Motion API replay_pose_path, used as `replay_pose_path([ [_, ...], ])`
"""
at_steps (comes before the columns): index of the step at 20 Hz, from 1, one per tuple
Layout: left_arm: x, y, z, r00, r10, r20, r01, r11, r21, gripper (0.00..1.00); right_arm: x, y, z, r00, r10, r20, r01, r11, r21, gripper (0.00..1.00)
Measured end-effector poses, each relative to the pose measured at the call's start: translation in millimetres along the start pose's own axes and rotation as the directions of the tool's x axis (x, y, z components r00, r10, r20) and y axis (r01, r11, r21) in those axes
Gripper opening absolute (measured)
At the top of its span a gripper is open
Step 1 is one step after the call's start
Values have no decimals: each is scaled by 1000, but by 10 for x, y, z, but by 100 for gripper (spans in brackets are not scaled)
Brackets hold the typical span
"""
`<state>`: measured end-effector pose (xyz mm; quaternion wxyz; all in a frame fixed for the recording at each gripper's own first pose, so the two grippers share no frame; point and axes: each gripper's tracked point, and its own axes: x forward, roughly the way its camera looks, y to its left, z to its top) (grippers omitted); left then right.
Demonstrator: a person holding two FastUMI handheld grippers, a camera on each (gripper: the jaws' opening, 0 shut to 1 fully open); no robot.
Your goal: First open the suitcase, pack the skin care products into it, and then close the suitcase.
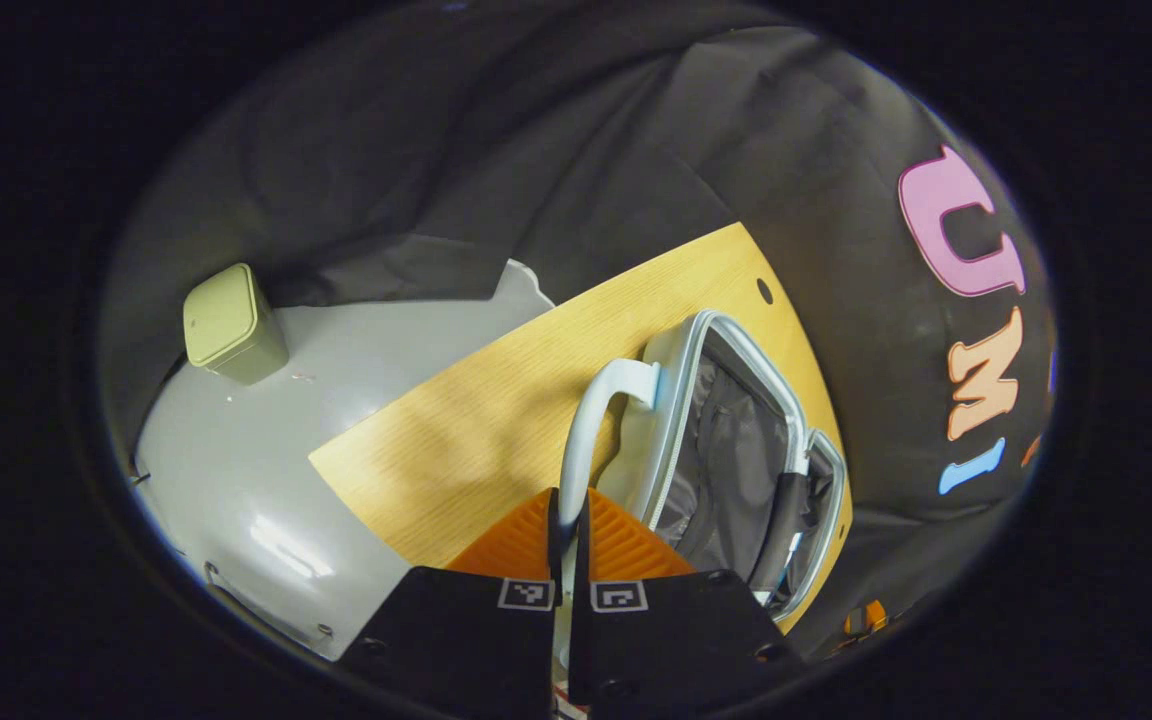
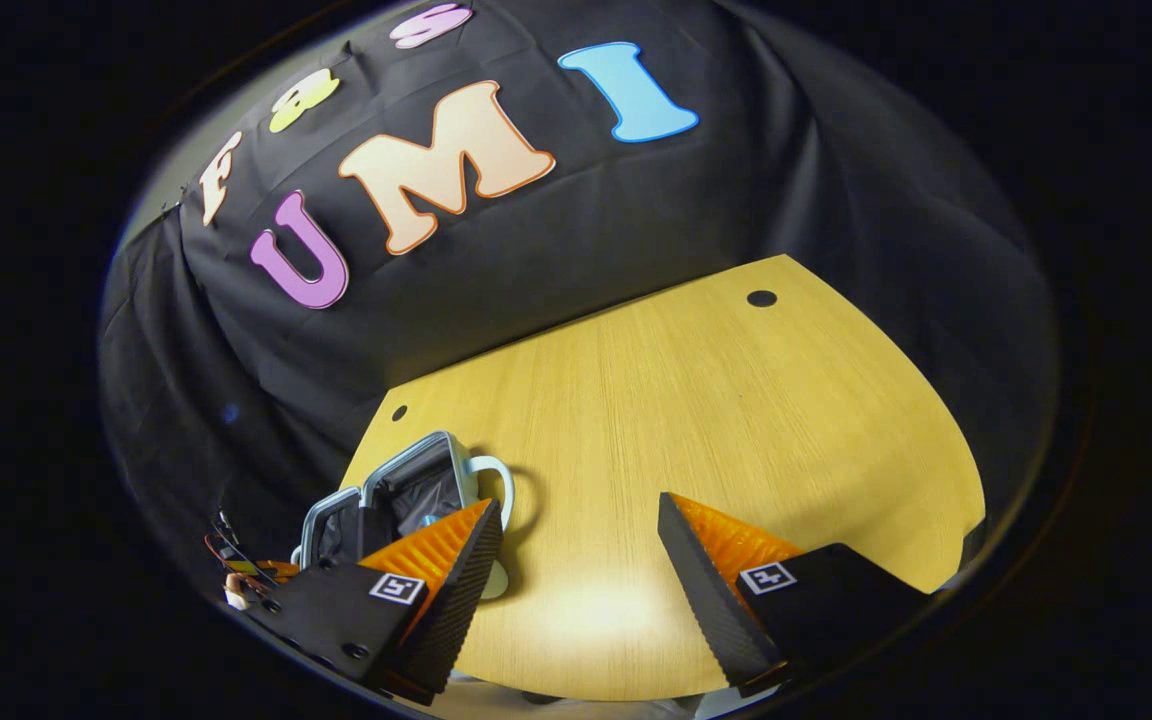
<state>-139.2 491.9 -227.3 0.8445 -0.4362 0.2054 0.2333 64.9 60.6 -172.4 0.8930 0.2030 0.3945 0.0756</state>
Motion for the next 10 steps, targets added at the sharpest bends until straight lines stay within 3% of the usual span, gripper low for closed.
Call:
replay_pose_path([
  [3, -253, -257, 95, 998, -43, 42, 42, 999, 26, 0, 66, 37, -18, 1000, 11, -9, -12, 1000, -10, 98],
  [4, -369, -378, 132, 996, -68, 56, 66, 997, 40, 0, 101, 55, -36, 1000, 17, -11, -17, 1000, -11, 94],
  [5, -448, -493, 168, 993, -90, 73, 87, 995, 51, 0, 110, 60, -31, 1000, 23, -11, -23, 1000, -8, 98],
  [6, -538, -622, 200, 989, -114, 89, 108, 992, 68, 0, 113, 57, -25, 1000, 28, -8, -28, 1000, -3, 94],
  [7, -620, -742, 213, 985, -135, 105, 126, 989, 83, 0, 122, 54, -14, 999, 32, -2, -32, 999, 0, 98],
  [10, -855, -1095, 218, 974, -180, 135, 162, 978, 133, 0, 129, 36, -26, 999, 42, 3, -42, 999, 10, 98],
])
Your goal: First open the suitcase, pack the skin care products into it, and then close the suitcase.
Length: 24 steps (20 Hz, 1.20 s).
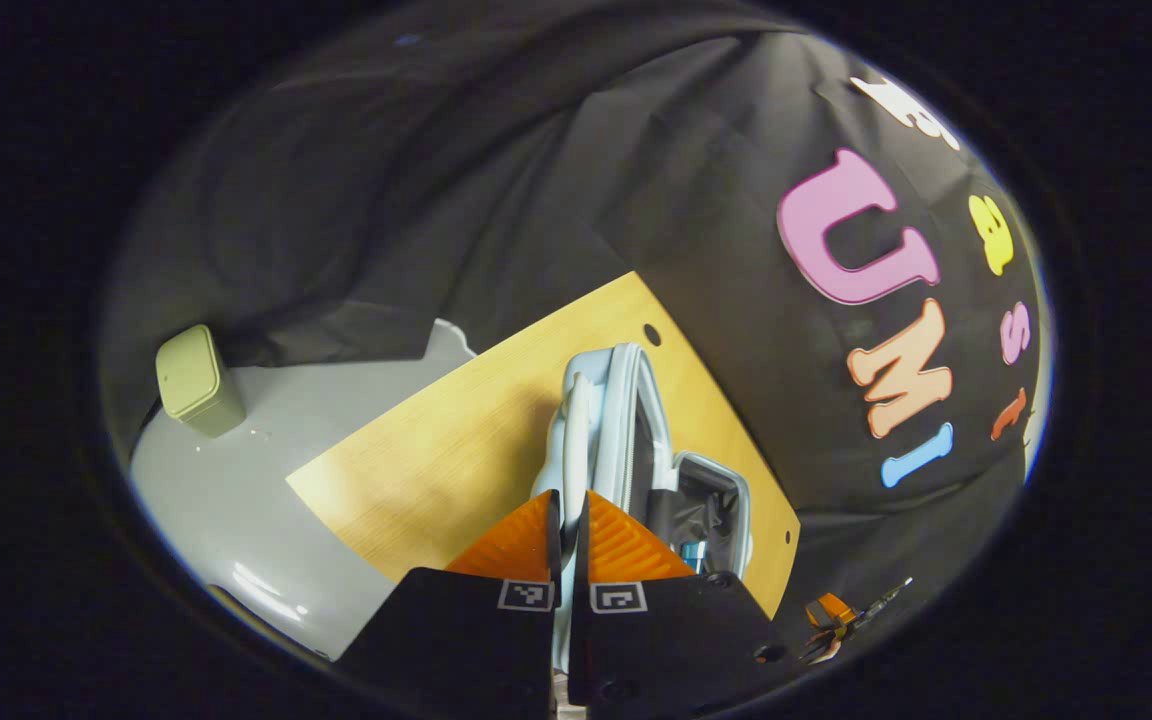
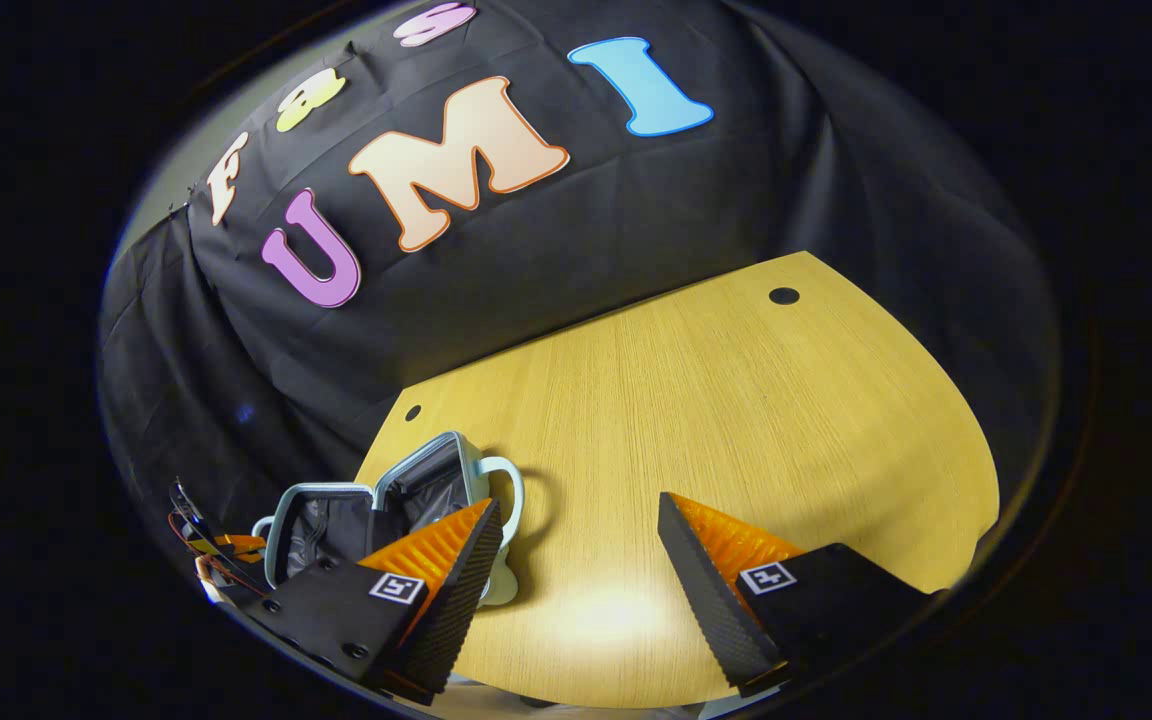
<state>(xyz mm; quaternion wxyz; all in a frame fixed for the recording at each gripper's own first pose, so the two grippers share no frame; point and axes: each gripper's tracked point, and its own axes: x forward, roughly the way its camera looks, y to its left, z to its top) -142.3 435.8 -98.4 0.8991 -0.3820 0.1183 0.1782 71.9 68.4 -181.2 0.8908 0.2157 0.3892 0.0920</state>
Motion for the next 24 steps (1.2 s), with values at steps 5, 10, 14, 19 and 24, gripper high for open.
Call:
replay_pose_path([
  [5, -165, -595, -7, 998, -62, 25, 60, 994, 94, 0, -38, -107, 2, 1000, 13, 10, -13, 1000, 3, 98],
  [10, -253, -1120, -149, 996, -80, 29, 71, 973, 220, 0, -111, -294, 68, 999, 1, 44, -2, 1000, 18, 98],
  [14, -284, -1625, -357, 992, -119, 37, 105, 958, 267, 0, -194, -410, 110, 999, 8, 52, -9, 1000, 25, 93],
  [19, -170, -2425, -845, 974, -226, 4, 213, 924, 317, 0, -293, -455, 63, 998, 36, 51, -37, 999, 23, 98],
  [24, 164, -2927, -1326, 957, -279, -76, 288, 891, 350, 0, -325, -477, 135, 996, 46, 74, -44, 999, -25, 98],
])
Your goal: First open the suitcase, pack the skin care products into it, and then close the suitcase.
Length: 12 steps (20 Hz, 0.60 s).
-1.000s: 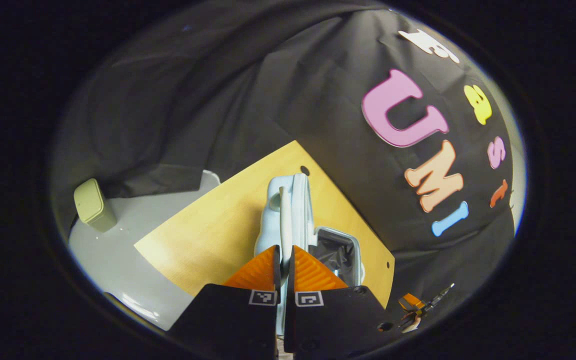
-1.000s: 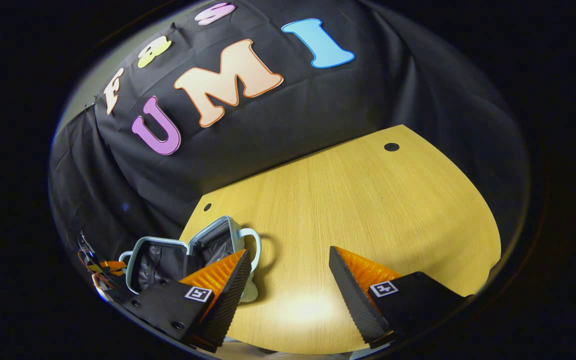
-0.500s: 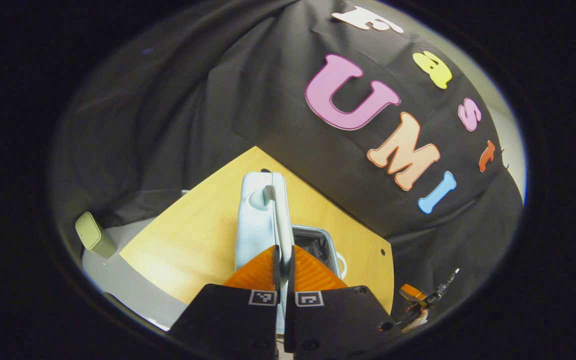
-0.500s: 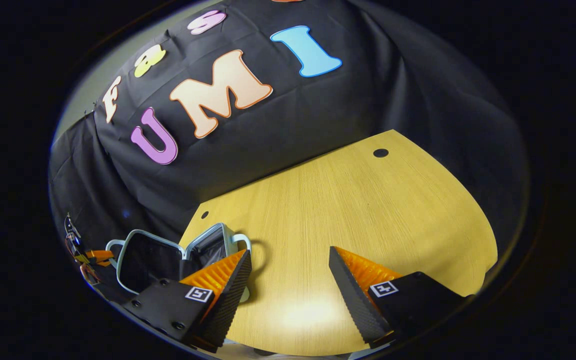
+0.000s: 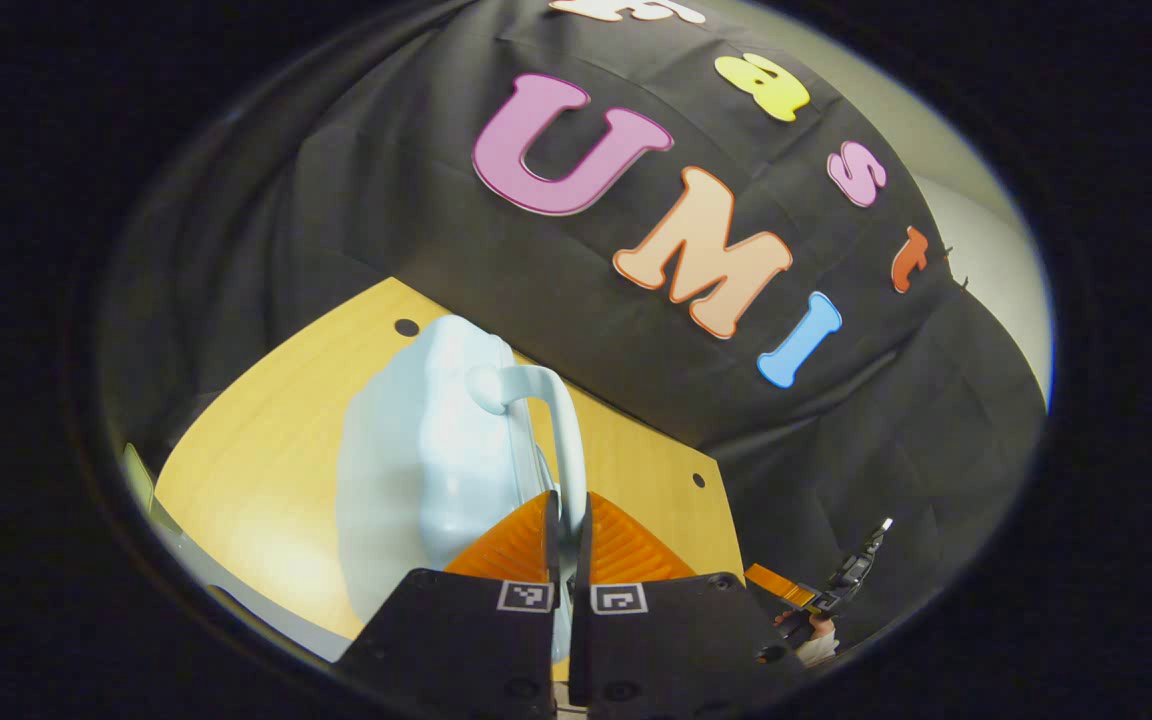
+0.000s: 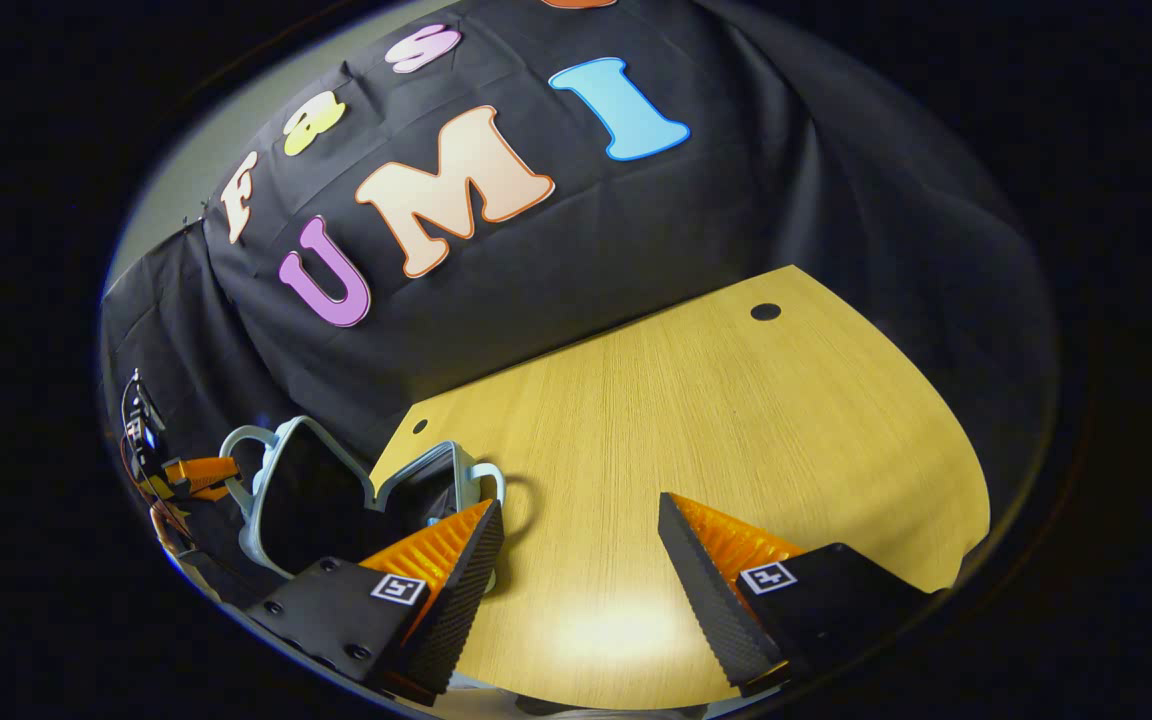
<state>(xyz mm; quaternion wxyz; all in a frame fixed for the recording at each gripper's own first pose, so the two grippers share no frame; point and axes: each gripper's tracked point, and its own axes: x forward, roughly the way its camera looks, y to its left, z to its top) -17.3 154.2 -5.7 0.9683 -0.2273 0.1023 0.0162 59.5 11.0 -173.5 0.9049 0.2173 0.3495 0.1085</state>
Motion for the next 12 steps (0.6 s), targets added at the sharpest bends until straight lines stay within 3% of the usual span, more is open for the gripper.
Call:
replay_pose_path([
  [3, 358, -230, -205, 998, -27, -55, 28, 999, 16, 0, -11, 4, 83, 1000, 5, 20, -4, 1000, -19, 98],
  [4, 486, -297, -287, 997, -29, -74, 31, 999, 19, 0, -10, 10, 101, 1000, 4, 27, -3, 1000, -21, 93],
  [7, 913, -475, -608, 986, -29, -165, 38, 998, 52, 0, -27, 32, 181, 998, 5, 59, -4, 1000, -26, 98],
  [12, 1489, -516, -1291, 940, 43, -339, 14, 987, 162, 0, -98, -3, 262, 996, -17, 93, 21, 999, -43, 98],
])
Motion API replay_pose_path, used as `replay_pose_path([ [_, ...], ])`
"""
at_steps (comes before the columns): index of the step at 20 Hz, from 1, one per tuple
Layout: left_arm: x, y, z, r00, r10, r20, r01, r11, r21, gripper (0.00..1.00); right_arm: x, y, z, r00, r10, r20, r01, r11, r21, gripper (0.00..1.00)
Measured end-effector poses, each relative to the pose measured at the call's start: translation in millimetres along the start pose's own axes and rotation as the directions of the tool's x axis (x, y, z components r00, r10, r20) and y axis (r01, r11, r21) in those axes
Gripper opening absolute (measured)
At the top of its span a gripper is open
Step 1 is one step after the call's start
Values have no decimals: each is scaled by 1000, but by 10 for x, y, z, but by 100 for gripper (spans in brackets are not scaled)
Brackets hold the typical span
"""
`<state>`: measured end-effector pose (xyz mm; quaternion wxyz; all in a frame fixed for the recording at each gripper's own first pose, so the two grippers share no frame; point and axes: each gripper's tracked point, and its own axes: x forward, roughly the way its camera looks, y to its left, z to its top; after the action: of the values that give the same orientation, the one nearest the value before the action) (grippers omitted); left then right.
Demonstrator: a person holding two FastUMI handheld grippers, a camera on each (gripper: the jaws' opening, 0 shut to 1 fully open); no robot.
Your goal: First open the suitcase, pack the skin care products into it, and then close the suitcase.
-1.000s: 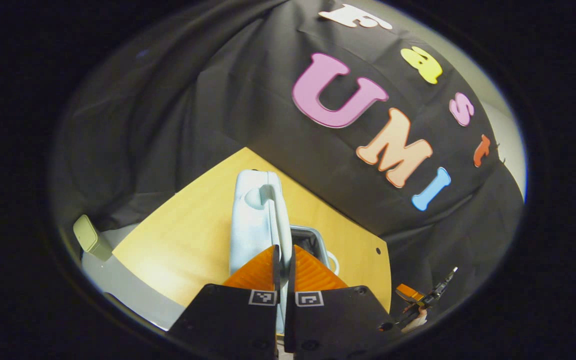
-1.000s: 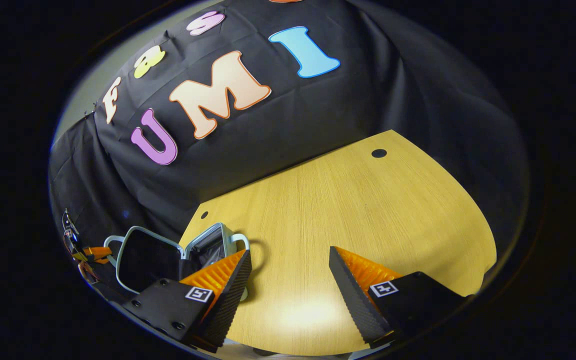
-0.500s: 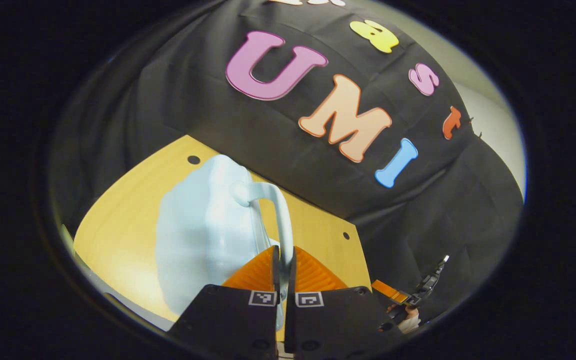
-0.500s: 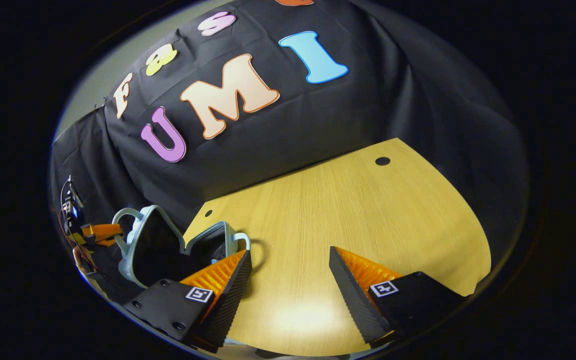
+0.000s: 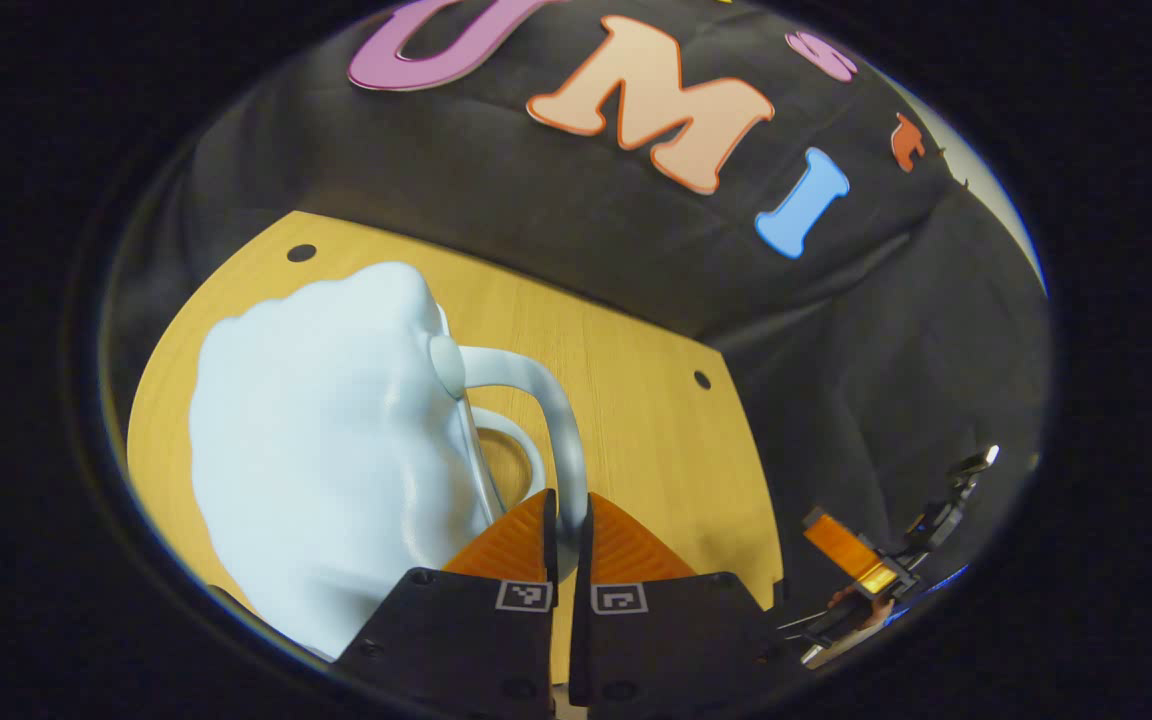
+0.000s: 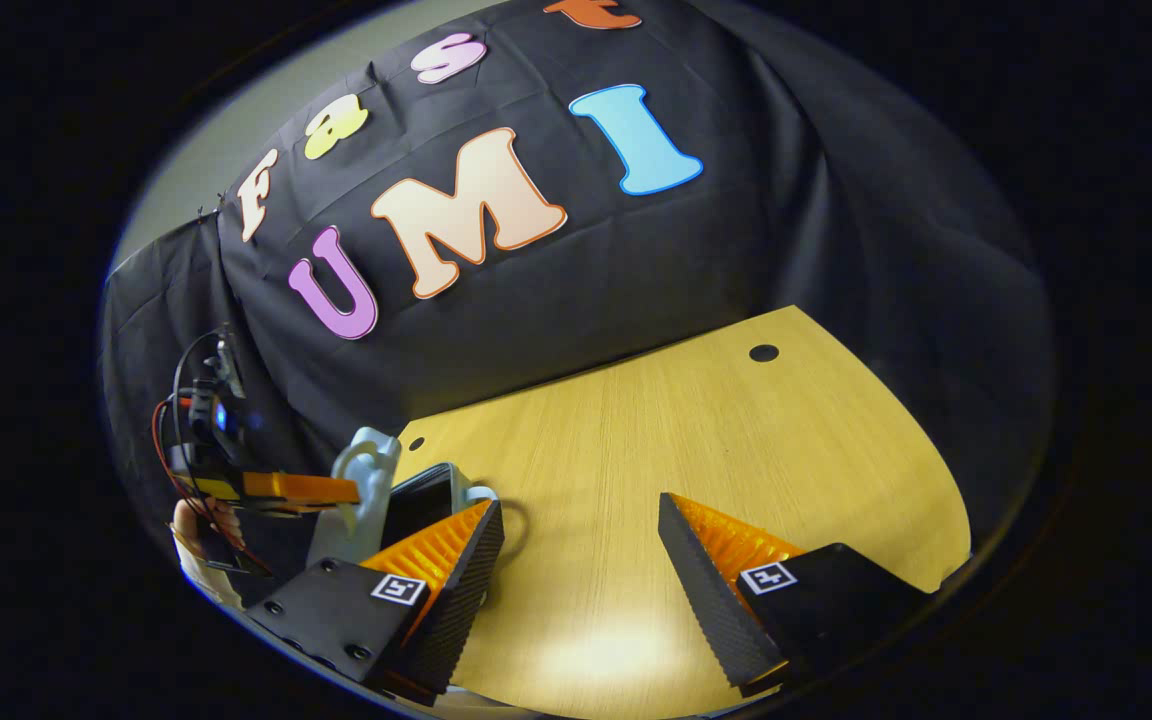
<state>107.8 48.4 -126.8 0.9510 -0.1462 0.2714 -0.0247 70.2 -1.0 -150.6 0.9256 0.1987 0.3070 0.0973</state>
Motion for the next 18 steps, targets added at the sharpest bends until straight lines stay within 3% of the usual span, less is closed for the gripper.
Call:
replay_pose_path([
  [5, 435, 113, -318, 983, 108, -147, -93, 990, 108, 0, -132, -136, -80, 999, -50, 2, 50, 998, -23, 98],
  [11, 544, 169, -418, 962, 189, -196, -145, 965, 220, 1, -220, -114, -119, 998, -60, 8, 61, 998, -36, 98],
  [14, 530, 164, -472, 953, 216, -214, -170, 962, 213, 18, -208, -63, -108, 999, -52, 12, 52, 998, -36, 98],
  [17, 162, 276, -364, 951, 257, -171, -208, 944, 257, 29, -178, -5, -89, 999, -39, 12, 39, 998, -43, 98],
  [18, 65, 285, -329, 948, 281, -148, -231, 930, 288, 45, -165, 14, -87, 999, -35, 12, 35, 998, -46, 98],
])
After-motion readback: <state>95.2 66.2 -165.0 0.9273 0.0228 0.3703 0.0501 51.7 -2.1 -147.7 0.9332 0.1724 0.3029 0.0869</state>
